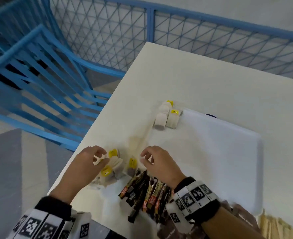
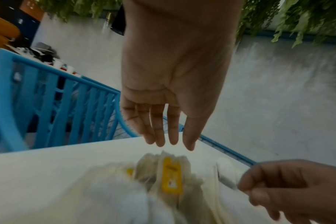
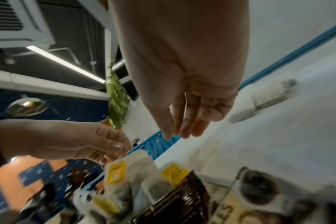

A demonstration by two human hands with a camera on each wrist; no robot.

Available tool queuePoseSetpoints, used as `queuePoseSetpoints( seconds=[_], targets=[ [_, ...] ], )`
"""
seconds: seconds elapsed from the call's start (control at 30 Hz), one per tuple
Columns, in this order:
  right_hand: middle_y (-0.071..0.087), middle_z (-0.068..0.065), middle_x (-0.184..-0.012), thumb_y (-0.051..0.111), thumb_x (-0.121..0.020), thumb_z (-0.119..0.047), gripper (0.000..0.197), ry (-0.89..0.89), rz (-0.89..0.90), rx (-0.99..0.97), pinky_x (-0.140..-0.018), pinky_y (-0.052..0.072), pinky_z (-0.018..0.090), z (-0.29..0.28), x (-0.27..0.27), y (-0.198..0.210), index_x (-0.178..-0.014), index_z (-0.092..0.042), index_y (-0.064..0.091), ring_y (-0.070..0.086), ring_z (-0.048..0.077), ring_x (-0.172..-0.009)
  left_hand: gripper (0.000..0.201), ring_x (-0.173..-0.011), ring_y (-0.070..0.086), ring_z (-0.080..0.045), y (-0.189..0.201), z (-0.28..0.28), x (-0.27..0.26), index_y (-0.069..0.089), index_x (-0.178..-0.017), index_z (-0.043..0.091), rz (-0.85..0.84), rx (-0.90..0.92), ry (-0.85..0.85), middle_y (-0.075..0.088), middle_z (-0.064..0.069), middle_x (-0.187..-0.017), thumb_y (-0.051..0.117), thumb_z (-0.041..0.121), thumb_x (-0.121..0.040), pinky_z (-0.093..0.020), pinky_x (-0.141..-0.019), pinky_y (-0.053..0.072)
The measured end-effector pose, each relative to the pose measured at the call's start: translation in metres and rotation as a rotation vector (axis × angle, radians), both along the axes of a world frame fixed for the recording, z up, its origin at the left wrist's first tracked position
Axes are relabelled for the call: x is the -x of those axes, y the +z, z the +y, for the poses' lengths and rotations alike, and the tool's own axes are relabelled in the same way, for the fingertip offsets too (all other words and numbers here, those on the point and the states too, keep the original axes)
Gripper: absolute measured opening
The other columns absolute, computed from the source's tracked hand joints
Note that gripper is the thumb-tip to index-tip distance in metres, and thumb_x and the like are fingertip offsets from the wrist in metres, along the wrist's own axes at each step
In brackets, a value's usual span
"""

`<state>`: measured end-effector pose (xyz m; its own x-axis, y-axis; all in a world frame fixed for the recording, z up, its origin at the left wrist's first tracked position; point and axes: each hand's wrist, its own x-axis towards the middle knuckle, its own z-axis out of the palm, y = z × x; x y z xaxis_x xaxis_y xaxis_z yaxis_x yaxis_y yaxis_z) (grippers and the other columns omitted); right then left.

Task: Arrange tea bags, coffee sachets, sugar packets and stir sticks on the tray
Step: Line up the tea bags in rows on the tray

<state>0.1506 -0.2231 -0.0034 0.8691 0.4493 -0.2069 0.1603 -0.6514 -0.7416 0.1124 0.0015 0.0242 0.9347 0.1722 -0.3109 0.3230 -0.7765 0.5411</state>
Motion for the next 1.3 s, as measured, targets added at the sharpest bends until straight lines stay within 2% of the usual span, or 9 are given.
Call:
queuePoseSetpoints(
  seconds=[0.2, 0.33, 0.47, 0.6, 0.7, 0.8, 0.97, 1.1, 1.3],
  targets=[
    [0.040, 0.008, -0.129, 0.052, -0.092, -0.027, 0.046, 0.248, -0.131, 0.326, -0.102, 0.031, 0.035, 0.029, 0.003, -0.007, -0.134, -0.012, 0.041, 0.034, 0.025, -0.121, 0.056, -0.107, 0.053, -0.027, -0.020, 0.000, 0.038, 0.057, -0.121, 0.023, 0.053, -0.148, 0.060, 0.055, -0.006, -0.114, 0.075, 0.044, -0.072, -0.038, -0.089, 0.043],
    [0.033, 0.011, -0.133, 0.056, -0.088, -0.037, 0.052, 0.303, -0.124, 0.533, -0.101, 0.026, 0.041, 0.044, -0.002, -0.018, -0.130, -0.010, 0.043, 0.030, 0.029, -0.122, 0.067, -0.119, 0.043, -0.027, -0.021, -0.006, 0.036, 0.046, -0.132, 0.028, 0.090, -0.181, 0.058, 0.048, -0.003, -0.128, 0.072, 0.048, -0.074, -0.040, -0.095, 0.034],
    [0.030, 0.008, -0.137, 0.059, -0.085, -0.036, 0.044, 0.305, -0.083, 0.501, -0.103, 0.021, 0.041, 0.051, -0.003, -0.019, -0.122, -0.015, 0.051, 0.025, 0.027, -0.127, 0.051, -0.118, 0.043, -0.022, -0.025, -0.002, 0.030, 0.054, -0.125, 0.026, 0.098, -0.088, 0.010, 0.051, 0.002, -0.124, 0.069, 0.043, -0.079, -0.034, -0.089, 0.026],
    [0.047, 0.002, -0.121, 0.058, -0.087, -0.025, 0.025, 0.284, -0.035, 0.412, -0.101, 0.027, 0.036, 0.050, -0.002, -0.007, -0.110, -0.016, 0.057, 0.038, 0.019, -0.118, 0.029, -0.107, 0.050, -0.023, -0.030, 0.010, 0.026, 0.067, -0.106, 0.017, 0.028, 0.007, -0.018, 0.057, -0.002, -0.111, 0.070, 0.030, -0.081, -0.035, -0.090, 0.036],
    [0.059, 0.001, -0.095, 0.056, -0.090, -0.019, 0.011, 0.211, 0.049, 0.227, -0.081, 0.046, 0.031, 0.043, 0.003, 0.009, -0.097, -0.011, 0.059, 0.056, 0.019, -0.090, 0.018, -0.098, 0.053, -0.024, -0.032, 0.017, 0.027, 0.070, -0.093, 0.012, -0.059, 0.092, -0.004, 0.055, -0.002, -0.101, 0.073, 0.022, -0.078, -0.039, -0.089, 0.043],
    [0.058, -0.002, -0.090, 0.059, -0.089, -0.022, 0.010, 0.213, 0.060, 0.155, -0.067, 0.042, 0.022, 0.040, 0.008, 0.024, -0.095, -0.014, 0.059, 0.055, 0.015, -0.081, 0.014, -0.096, 0.053, -0.018, -0.032, 0.019, 0.030, 0.068, -0.089, 0.008, -0.108, 0.131, -0.011, 0.057, -0.003, -0.105, 0.073, 0.017, -0.079, -0.022, -0.085, 0.037],
    [0.049, -0.014, -0.087, 0.065, -0.083, -0.018, 0.034, 0.399, 0.187, 0.185, -0.065, 0.037, 0.019, 0.061, 0.017, 0.032, -0.116, -0.019, 0.053, 0.048, 0.006, -0.079, 0.019, -0.095, 0.057, -0.024, -0.029, 0.017, 0.032, 0.065, -0.097, 0.003, -0.077, 0.169, -0.038, 0.065, -0.009, -0.103, 0.070, 0.011, -0.081, -0.020, -0.077, 0.038],
    [0.053, 0.010, -0.118, 0.056, -0.085, -0.004, 0.060, 0.411, 0.067, 0.246, -0.078, 0.041, 0.030, 0.079, 0.013, 0.021, -0.139, -0.016, 0.031, 0.049, 0.017, -0.096, 0.017, -0.091, 0.058, -0.026, -0.033, 0.018, 0.031, 0.062, -0.096, 0.007, -0.021, 0.135, -0.066, 0.064, -0.006, -0.095, 0.068, 0.013, -0.081, -0.029, -0.078, 0.043],
    [0.029, 0.005, -0.131, 0.081, -0.068, -0.028, 0.109, 0.374, 0.256, 0.179, -0.102, 0.041, 0.036, 0.077, 0.001, 0.011, -0.148, -0.027, 0.008, 0.040, 0.020, -0.120, 0.017, -0.085, 0.055, -0.017, -0.032, 0.018, 0.027, 0.052, -0.090, 0.018, -0.071, 0.174, -0.074, 0.058, 0.004, -0.087, 0.066, 0.011, -0.083, -0.021, -0.077, 0.041]
  ],
)
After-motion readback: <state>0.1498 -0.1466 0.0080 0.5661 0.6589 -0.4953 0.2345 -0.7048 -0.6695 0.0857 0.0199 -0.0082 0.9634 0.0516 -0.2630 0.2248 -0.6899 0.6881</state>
